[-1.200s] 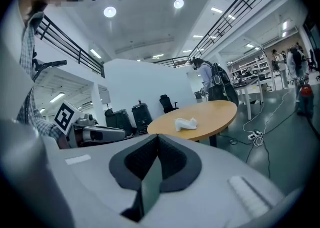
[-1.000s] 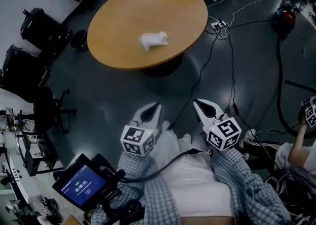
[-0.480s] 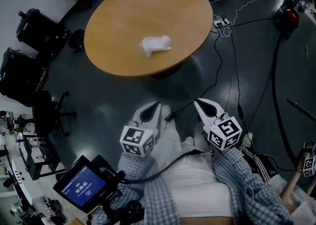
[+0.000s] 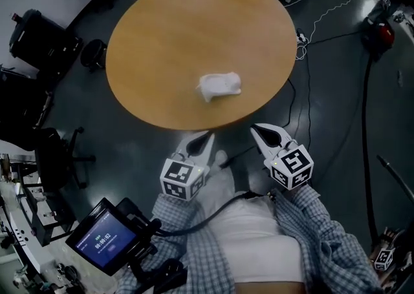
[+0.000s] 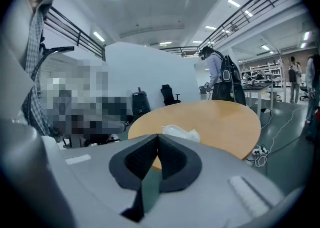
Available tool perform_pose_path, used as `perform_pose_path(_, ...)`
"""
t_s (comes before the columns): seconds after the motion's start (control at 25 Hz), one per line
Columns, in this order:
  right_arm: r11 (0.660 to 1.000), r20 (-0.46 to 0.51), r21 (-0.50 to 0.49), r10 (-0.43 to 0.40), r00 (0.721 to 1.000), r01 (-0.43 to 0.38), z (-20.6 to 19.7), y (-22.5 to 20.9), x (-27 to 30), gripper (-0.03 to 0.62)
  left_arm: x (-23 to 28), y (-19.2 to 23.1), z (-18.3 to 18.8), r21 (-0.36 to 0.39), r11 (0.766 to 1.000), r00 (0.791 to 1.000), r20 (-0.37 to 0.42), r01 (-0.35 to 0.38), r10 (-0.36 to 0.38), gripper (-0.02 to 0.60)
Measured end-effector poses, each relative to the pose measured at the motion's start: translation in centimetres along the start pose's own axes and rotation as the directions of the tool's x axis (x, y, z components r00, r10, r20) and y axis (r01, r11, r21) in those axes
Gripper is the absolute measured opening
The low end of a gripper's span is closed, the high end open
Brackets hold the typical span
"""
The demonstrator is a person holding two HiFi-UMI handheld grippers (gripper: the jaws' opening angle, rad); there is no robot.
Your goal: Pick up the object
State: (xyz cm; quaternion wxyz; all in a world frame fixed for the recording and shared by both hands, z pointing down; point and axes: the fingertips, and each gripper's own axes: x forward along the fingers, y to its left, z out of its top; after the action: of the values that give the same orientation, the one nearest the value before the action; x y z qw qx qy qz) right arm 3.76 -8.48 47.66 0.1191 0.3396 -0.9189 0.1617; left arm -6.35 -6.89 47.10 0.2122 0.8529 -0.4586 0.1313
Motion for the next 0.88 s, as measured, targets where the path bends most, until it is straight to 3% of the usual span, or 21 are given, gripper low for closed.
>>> perform_pose_path(0.16, 0.996, -0.1, -0.092, 0.011, 0.995, -0.02, 0.1, -2.1, 4.3, 0.007, 2.2, 3.0, 0.8, -0.02, 0.999, 0.999, -0.014, 0.029, -0.029, 0.0)
perform_pose_path(0.36, 0.956, -0.263, -0.262, 0.059, 0.963, -0.13, 0.6, -3.8, 9.0, 0.103, 4.5, 6.0, 1.8, -0.061, 0.997, 0.999, -0.03, 0.044, -0.046, 0.0)
perform_pose_path(0.52, 0.883, -0.401, -0.371, 0.125, 0.907, -0.286, 0.7, -3.5, 11.5, 0.249, 4.8, 7.1, 2.0, -0.082, 0.996, 0.999, -0.036, 0.033, -0.036, 0.0)
perform_pose_path(0.88, 0.689, -0.633, -0.476, 0.163, 0.757, -0.546, -1.1, -5.5, 17.1, 0.374, 4.9, 9.1, 2.1, -0.154, 0.985, 0.997, -0.032, -0.077, 0.073, 0.0)
